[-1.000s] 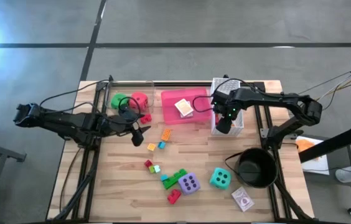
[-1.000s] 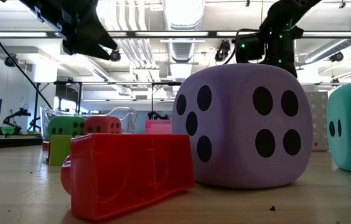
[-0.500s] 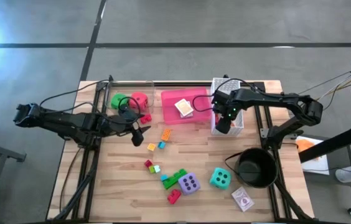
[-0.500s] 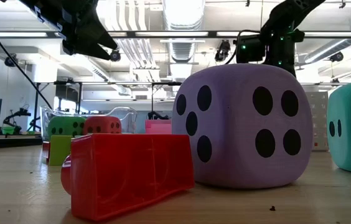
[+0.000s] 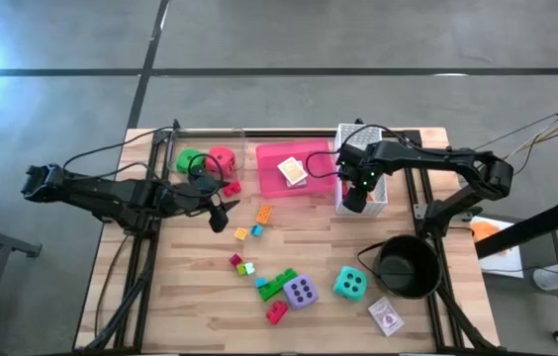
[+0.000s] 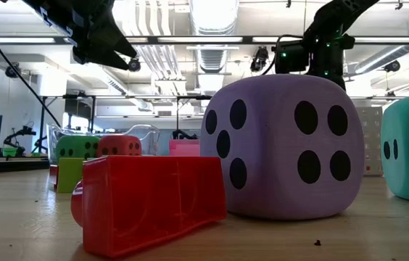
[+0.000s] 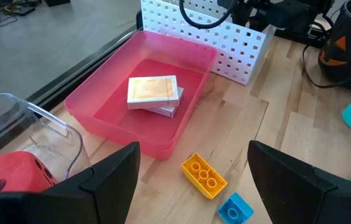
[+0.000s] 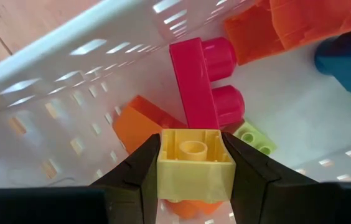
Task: Pick & Place Toys
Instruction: Put the left small light yellow game piece into the white bin
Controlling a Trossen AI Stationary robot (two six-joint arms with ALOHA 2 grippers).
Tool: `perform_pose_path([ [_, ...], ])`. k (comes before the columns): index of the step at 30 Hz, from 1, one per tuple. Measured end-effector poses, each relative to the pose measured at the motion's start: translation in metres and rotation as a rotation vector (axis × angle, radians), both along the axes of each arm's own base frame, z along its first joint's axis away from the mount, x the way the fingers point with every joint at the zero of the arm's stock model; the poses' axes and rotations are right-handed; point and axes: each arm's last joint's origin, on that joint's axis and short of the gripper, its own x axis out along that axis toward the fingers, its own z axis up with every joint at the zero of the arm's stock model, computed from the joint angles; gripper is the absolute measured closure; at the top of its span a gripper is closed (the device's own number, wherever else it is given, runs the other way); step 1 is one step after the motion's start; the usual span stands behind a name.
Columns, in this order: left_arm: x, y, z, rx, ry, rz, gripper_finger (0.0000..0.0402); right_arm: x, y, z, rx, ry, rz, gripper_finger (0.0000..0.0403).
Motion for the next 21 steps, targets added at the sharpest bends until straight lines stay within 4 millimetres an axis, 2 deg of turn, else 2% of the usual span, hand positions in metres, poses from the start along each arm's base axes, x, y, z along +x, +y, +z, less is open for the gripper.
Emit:
perform_pose_path([
  [9,0.0,0.0,0.0,0.0,0.0,0.0,0.0101,-0.0001,0.0002,-0.0002,0.001,0.001,0.001,0.0267],
  [16,0.0,0.0,0.0,0.001,0.0,0.0,0.0101,-0.0009,0.0004,-0.0008,0.001,0.01,0.0,0.013],
  [21,0.0,0.0,0.0,0.001,0.0,-0.001,0.0101,-0.0006,0.0003,-0.0007,-0.002,0.007,-0.003,0.009],
])
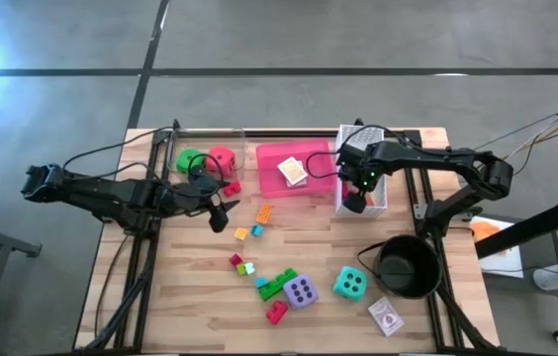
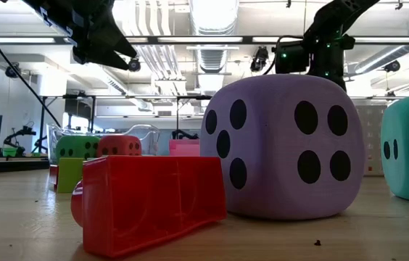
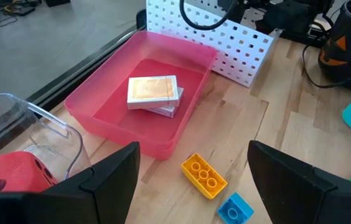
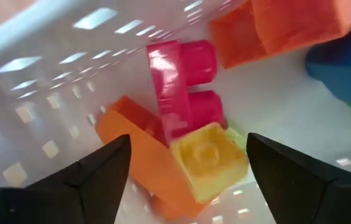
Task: Pick & Place Toys
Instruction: Put the left small light yellow game piece into the white bin, then put the small light yellow game piece into the white bin
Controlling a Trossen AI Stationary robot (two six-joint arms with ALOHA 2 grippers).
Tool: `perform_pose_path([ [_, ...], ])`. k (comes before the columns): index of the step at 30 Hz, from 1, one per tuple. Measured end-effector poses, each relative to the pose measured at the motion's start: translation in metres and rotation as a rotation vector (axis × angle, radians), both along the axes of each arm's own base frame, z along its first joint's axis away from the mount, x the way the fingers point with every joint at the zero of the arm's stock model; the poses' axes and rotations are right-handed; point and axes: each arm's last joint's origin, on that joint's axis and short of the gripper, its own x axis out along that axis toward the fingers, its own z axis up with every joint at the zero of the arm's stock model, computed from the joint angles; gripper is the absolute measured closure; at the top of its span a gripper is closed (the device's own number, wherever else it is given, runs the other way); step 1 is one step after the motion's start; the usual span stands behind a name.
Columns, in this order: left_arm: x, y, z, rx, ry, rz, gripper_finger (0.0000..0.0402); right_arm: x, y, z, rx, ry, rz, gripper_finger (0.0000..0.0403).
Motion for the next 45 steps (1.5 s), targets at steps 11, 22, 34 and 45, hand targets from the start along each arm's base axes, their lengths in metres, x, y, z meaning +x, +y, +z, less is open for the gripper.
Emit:
perform_pose_path([
  [11,0.0,0.0,-0.001,-0.001,0.0,0.0,0.0101,0.008,-0.003,0.014,-0.029,-0.04,0.03,0.0083],
  [22,0.0,0.0,-0.001,-0.014,-0.006,0.009,0.0101,0.007,-0.005,0.028,-0.066,0.003,0.035,0.0102],
  [34,0.013,-0.006,-0.016,-0.128,0.072,-0.109,0.0102,-0.004,0.011,0.064,-0.077,-0.049,-0.049,0.0189],
  [45,0.021,-0.016,-0.045,-0.278,0.258,-0.137,0.0102,-0.012,0.052,0.083,-0.086,-0.206,-0.02,0.0236],
])
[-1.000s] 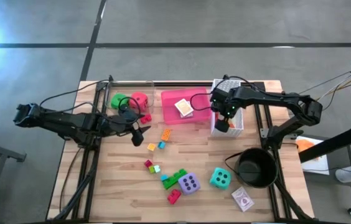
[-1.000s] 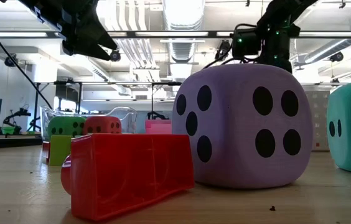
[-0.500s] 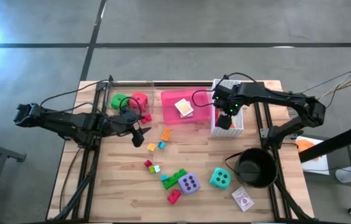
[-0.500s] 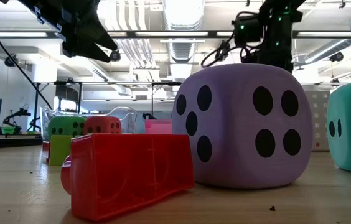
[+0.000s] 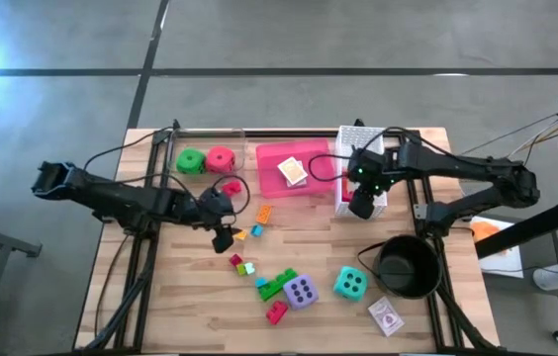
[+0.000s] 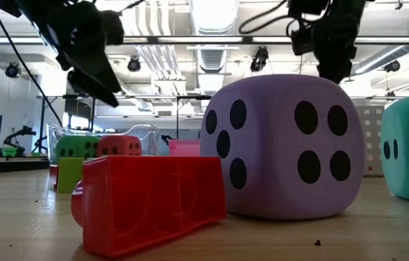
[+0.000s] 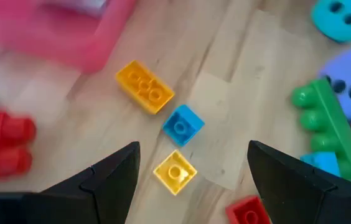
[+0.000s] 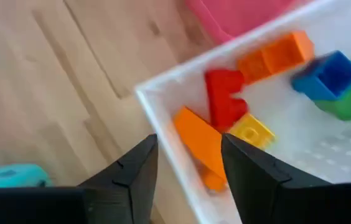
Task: Pick & Place Toys
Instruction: Put the small light yellow game piece into the white bin
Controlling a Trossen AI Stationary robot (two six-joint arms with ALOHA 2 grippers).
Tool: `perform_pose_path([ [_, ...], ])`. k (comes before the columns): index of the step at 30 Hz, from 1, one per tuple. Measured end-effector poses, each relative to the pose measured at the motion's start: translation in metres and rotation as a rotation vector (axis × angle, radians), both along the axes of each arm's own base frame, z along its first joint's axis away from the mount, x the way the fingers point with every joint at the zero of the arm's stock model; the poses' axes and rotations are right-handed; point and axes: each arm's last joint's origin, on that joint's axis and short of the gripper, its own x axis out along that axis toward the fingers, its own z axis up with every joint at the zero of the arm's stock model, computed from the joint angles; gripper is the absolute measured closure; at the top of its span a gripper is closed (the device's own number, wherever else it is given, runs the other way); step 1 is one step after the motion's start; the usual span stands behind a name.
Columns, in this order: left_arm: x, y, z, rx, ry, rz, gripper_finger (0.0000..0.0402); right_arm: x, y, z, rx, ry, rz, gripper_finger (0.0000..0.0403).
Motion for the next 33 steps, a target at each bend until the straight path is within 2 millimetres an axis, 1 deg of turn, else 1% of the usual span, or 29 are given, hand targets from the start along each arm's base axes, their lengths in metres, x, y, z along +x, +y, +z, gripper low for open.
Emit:
perform_pose_path([
  [3,0.0,0.004,-0.005,-0.076,0.028,0.135,0.0102,0.007,0.012,0.003,-0.004,-0.061,0.036,0.0245],
  [7,0.002,0.008,-0.014,-0.131,0.073,0.248,0.0102,0.019,0.027,0.003,-0.012,-0.137,0.095,0.0248],
  [10,0.006,0.008,-0.023,-0.148,0.109,0.294,0.0102,0.026,0.035,0.003,-0.014,-0.179,0.107,0.0248],
  [15,0.017,0.007,-0.038,-0.14,0.192,0.323,0.0102,0.031,0.047,0.004,-0.089,-0.212,0.12,0.0248],
  [20,0.031,0.006,-0.049,-0.13,0.258,0.343,0.0102,0.03,0.051,0.004,-0.122,-0.206,0.125,0.0248],
  [24,0.036,0.005,-0.058,-0.109,0.344,0.357,0.0102,0.029,0.051,0.001,-0.12,-0.198,0.127,0.0248],
  [26,0.04,0.004,-0.061,-0.111,0.356,0.355,0.0102,0.029,0.051,-0.001,-0.123,-0.192,0.127,0.0248],
  [33,0.05,0.0,-0.059,-0.134,0.336,0.333,0.0102,0.027,0.051,-0.011,-0.123,-0.167,0.131,0.0248],
])
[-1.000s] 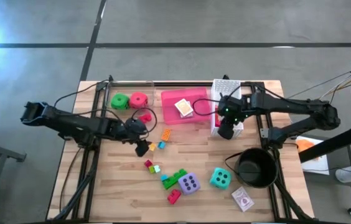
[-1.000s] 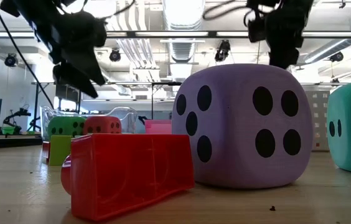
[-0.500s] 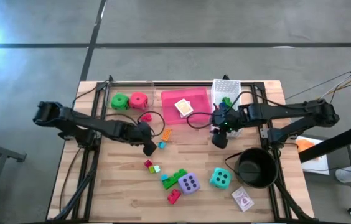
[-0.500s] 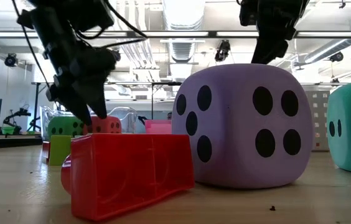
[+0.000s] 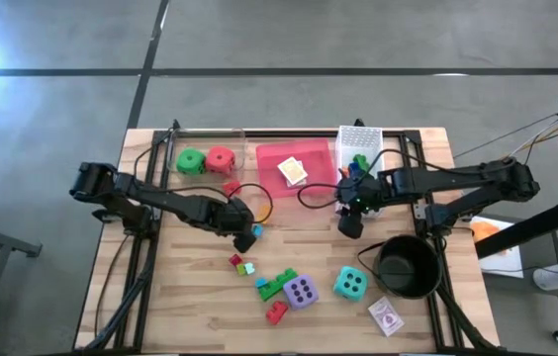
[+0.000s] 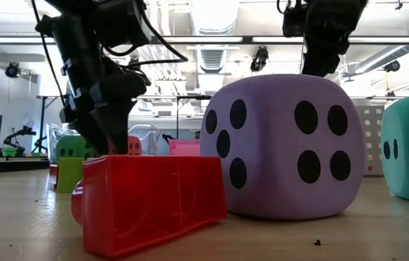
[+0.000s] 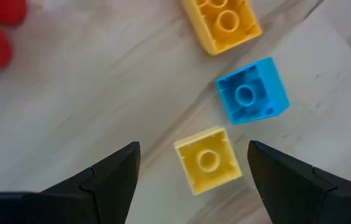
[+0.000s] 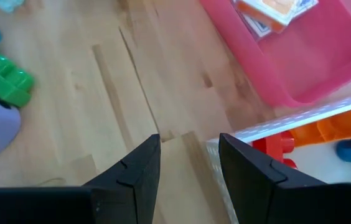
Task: Pick & Place Toys
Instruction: Put the small light yellow game piece into the white bin
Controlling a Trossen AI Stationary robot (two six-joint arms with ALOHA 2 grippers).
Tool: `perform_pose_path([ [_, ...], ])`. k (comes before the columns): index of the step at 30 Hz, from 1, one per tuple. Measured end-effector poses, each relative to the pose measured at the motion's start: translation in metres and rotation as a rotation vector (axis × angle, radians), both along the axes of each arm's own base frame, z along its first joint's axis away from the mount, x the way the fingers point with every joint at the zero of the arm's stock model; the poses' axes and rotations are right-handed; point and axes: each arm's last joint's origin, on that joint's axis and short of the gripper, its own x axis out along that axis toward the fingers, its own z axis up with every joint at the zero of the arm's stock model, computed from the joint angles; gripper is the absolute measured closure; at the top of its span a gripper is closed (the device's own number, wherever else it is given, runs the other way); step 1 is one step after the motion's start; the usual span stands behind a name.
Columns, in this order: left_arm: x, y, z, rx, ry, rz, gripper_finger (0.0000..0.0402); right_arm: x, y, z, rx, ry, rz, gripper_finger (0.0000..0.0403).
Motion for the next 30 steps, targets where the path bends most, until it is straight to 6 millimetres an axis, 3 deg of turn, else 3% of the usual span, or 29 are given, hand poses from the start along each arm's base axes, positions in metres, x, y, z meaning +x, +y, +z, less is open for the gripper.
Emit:
perform_pose_path([
  [18,0.008,-0.003,-0.033,0.01,0.104,0.042,0.0109,0.0,0.0,-0.006,0.0,0.003,0.0,0.0248],
  [30,0.009,-0.004,-0.033,0.009,0.131,-0.135,0.0227,0.001,0.0,-0.005,0.002,-0.016,0.0,0.0248],
])
